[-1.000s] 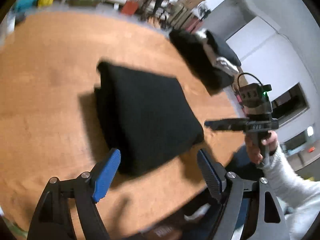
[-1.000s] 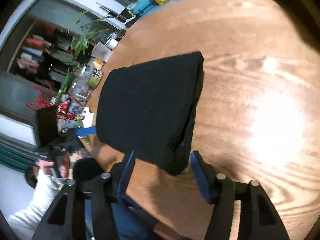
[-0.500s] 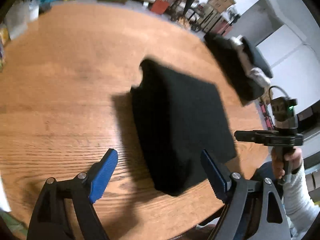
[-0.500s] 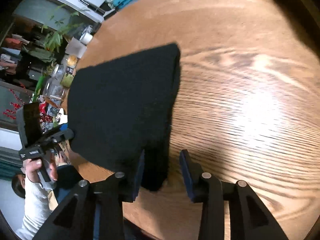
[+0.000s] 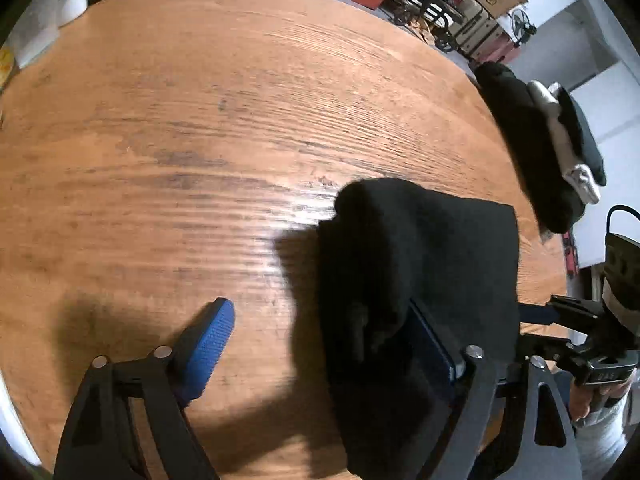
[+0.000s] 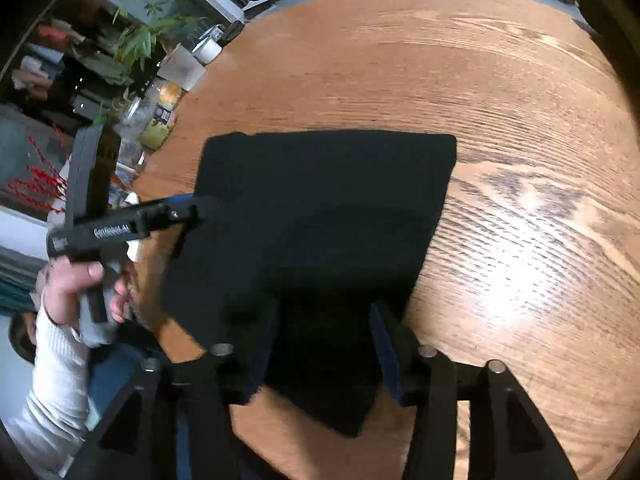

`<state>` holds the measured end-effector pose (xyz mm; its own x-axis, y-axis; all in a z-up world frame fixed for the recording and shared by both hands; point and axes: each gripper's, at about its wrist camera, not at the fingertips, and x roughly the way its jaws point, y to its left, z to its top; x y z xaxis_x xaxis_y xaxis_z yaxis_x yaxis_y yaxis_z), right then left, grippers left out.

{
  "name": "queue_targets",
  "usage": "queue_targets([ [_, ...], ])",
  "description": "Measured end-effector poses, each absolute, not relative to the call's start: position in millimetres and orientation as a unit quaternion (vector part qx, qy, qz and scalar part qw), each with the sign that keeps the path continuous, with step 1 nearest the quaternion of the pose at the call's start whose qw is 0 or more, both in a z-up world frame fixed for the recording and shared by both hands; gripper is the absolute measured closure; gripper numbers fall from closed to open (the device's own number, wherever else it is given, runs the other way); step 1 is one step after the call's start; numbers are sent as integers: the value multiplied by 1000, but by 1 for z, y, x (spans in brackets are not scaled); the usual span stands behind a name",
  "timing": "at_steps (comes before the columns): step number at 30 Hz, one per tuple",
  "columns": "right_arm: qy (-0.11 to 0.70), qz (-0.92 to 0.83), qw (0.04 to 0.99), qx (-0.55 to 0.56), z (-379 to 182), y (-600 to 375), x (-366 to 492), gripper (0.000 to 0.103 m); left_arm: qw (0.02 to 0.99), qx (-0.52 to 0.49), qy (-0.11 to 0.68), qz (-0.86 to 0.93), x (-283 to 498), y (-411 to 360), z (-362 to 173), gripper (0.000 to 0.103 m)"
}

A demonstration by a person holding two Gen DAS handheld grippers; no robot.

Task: Fold clothes

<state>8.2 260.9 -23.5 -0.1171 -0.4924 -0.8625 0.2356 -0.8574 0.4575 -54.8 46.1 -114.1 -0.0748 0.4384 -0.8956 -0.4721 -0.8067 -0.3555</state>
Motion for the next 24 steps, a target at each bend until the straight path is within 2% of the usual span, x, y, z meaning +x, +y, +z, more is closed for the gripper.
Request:
queue_targets([
  [1, -109, -740, 251, 614, -28, 263, 8, 49, 310, -599, 22, 738, -56, 47, -115, 0],
  [3, -109, -740, 255, 613, -30, 265, 8, 48, 309, -587, 36, 748, -58, 48, -117, 0],
  [9, -104, -742, 260, 609, -14, 268, 12, 45, 310, -614, -88, 721, -88, 12, -108, 0],
  [12, -97, -783, 258, 558, 15, 287, 22, 42, 299, -616, -130, 717, -100, 1, -101, 0],
  [16, -118, -808, 301, 493, 44, 281, 26, 41, 302, -627, -168, 698, -110, 2, -96, 0],
  [20, -117, -781, 355, 500, 41, 254, 33, 42, 310, -623, -136, 706, -113, 27, -93, 0],
  [22, -100, -762, 346, 538, 26, 239, 31, 42, 283, -620, -80, 727, -114, 37, -99, 0],
  [24, -84, -740, 297, 597, -1, 232, 21, 47, 267, -610, -36, 745, -114, 44, -101, 0],
])
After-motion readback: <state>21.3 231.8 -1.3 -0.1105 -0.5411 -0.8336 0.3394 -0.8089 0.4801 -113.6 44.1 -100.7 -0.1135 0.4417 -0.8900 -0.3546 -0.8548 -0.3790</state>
